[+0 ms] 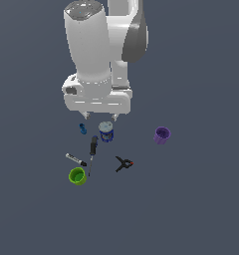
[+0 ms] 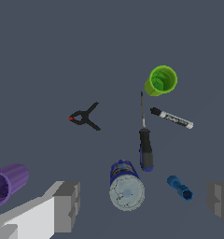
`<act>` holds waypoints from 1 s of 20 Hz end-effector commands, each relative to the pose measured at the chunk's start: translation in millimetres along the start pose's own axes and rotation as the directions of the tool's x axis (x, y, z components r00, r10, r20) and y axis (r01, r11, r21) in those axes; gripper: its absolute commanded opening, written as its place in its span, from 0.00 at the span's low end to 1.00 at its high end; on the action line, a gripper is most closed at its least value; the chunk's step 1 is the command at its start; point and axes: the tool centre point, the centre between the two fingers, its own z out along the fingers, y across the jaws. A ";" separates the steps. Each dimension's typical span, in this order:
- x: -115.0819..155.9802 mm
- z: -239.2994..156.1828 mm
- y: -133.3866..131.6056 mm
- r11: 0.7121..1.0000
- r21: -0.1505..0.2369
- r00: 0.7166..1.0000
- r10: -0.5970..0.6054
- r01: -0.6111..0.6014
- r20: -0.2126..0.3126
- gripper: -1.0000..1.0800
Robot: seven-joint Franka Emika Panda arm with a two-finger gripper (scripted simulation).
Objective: Pick up a designated object from a clutter of objects.
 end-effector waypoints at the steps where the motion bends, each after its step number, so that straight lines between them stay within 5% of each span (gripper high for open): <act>1: -5.8 20.5 16.7 0.999 0.006 0.999 0.043 -0.043 0.002 0.96; 12: -62.1 120.4 101.1 0.960 0.015 0.960 0.280 -0.281 0.011 0.96; 20: -105.0 162.7 137.8 0.917 0.005 0.917 0.398 -0.398 0.014 0.96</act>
